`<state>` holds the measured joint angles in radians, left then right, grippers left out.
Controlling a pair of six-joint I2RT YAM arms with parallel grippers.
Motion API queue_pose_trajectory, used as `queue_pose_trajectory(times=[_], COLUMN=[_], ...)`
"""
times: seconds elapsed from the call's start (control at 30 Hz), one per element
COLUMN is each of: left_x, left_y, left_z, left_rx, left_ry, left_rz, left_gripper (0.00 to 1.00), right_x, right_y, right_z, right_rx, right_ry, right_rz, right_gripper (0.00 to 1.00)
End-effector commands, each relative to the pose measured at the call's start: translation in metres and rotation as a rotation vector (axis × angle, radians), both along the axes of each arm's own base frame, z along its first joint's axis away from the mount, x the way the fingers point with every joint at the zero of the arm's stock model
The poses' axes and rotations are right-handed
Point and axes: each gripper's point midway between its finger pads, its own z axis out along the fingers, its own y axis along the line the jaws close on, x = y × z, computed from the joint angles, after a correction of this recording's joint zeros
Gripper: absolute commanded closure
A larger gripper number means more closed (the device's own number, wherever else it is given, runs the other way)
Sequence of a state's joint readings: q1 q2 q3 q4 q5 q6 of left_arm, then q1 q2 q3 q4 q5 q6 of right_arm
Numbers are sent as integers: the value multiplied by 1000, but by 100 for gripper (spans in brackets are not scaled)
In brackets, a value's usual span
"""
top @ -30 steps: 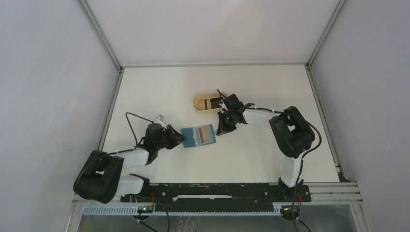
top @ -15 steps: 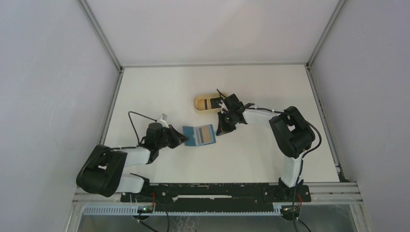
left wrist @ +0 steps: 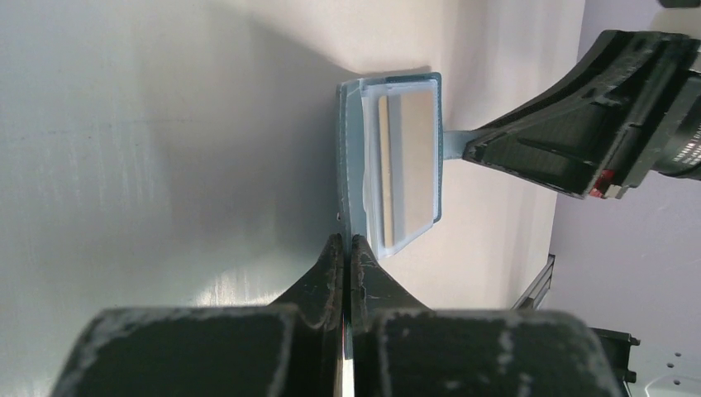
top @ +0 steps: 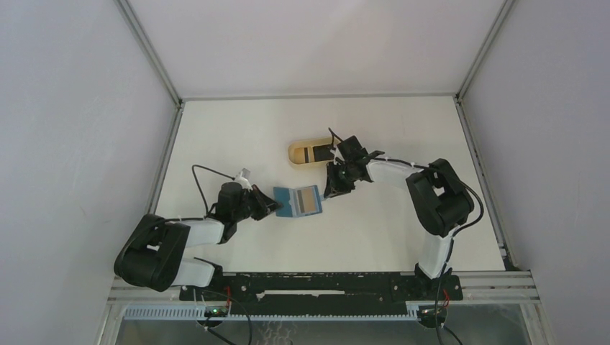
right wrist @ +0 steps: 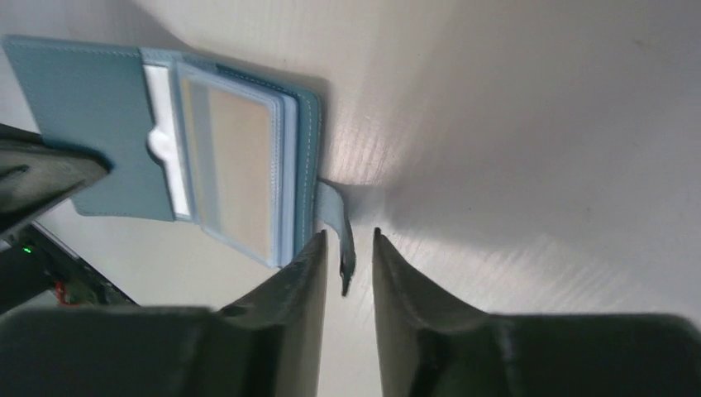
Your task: Take the credit cards out of the card holder
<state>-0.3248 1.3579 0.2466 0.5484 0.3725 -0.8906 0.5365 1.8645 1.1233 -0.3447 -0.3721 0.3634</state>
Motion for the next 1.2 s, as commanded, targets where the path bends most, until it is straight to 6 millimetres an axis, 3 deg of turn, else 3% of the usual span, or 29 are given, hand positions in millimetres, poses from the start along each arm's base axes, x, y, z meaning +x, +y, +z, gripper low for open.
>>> queue_pose_trajectory(times=[0.0,0.23,0.47,0.73,1.17], left_x=[6,6,6,5,6], left_y=[-5,-2,3,8,9], left_z=[11,6,6,1,0], left_rx=[-15,13,43,68,77], left_ry=[-46,-35,-40,-26,-21], left_rz=[-14,-2,14,34,34], left_gripper=[100,100,100,100,100], right_x=[14,21,11,-9,-10], right_y=[-4,-6,13,54,57], right_z=[40,80,99,85,38], right_rx=[27,41,77,105,72], right_ry=[-119,-240,-295,-239,-124], right_rz=[-21,-49,-5,69,60], right_gripper=[60,39,37,38,38])
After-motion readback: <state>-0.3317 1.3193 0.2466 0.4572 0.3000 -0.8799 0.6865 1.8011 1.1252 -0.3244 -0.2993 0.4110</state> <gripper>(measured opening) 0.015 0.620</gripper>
